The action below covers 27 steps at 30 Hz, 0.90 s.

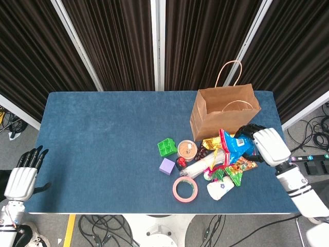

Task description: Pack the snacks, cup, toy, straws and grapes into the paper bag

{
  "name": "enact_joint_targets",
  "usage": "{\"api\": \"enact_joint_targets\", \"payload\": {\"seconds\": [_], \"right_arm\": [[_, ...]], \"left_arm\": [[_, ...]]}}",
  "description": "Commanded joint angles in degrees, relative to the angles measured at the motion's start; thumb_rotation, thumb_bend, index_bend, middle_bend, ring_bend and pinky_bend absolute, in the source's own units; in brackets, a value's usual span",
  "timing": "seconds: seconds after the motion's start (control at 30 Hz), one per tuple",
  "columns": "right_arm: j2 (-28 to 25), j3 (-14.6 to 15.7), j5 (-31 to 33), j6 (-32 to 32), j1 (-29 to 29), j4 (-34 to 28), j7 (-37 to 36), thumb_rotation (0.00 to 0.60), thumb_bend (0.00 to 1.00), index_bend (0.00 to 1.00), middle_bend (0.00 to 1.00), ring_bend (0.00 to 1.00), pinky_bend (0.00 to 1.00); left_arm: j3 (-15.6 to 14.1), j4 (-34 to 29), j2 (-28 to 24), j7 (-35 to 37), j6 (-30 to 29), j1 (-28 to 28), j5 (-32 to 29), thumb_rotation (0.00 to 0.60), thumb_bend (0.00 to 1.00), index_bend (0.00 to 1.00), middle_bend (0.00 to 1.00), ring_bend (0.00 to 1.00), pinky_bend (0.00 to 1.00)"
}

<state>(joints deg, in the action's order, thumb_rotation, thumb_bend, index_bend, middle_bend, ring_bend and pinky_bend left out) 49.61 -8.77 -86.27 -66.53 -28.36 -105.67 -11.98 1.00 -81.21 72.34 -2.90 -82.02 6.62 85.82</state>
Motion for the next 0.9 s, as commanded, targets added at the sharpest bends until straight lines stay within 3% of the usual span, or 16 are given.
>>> {"api": "enact_joint_targets", "payload": {"seconds": [0.03,0.27,0.47,0.63,0.9], "right_arm": [[-7.1,-3.7,-0.8,-2.3,-0.6,-9.0,2.0,0.600,0.40,0.58,0.47,0.36,0.47],[-6.1,-11.1,6.1,-2.9,-5.7,-10.6,8.6,0.600,0.40,0.58,0.47,0.36,0.47],[-1.1,-16.2,14.7,-3.6,-11.2,-4.2,17.1,0.600,0.41,0.58,0.47,0.36,0.47],[4.2,-16.9,18.6,-4.8,-14.4,5.1,26.0,0.600,0.41,0.58,0.47,0.36,0.47],[8.0,-15.0,21.6,-1.2,-16.9,15.5,32.1,0.600,0.43,0.58,0.47,0.36,0.47]], "left_arm": [[0.0,-0.1,0.0,-0.1,0.1,0.1,0.0,0.600,0.05,0.07,0.04,0.00,0.11],[-0.2,1.0,0.7,0.7,0.1,0.1,0.1,0.600,0.05,0.07,0.04,0.00,0.11],[-0.2,1.7,0.6,1.3,0.1,-0.1,-0.2,0.600,0.05,0.07,0.04,0.00,0.11],[-0.2,2.4,0.6,2.2,0.2,-0.3,-0.3,0.600,0.05,0.07,0.04,0.00,0.11],[-0.5,3.2,0.6,2.4,0.9,-0.1,-0.4,0.600,0.05,0.07,0.04,0.00,0.11]]}}
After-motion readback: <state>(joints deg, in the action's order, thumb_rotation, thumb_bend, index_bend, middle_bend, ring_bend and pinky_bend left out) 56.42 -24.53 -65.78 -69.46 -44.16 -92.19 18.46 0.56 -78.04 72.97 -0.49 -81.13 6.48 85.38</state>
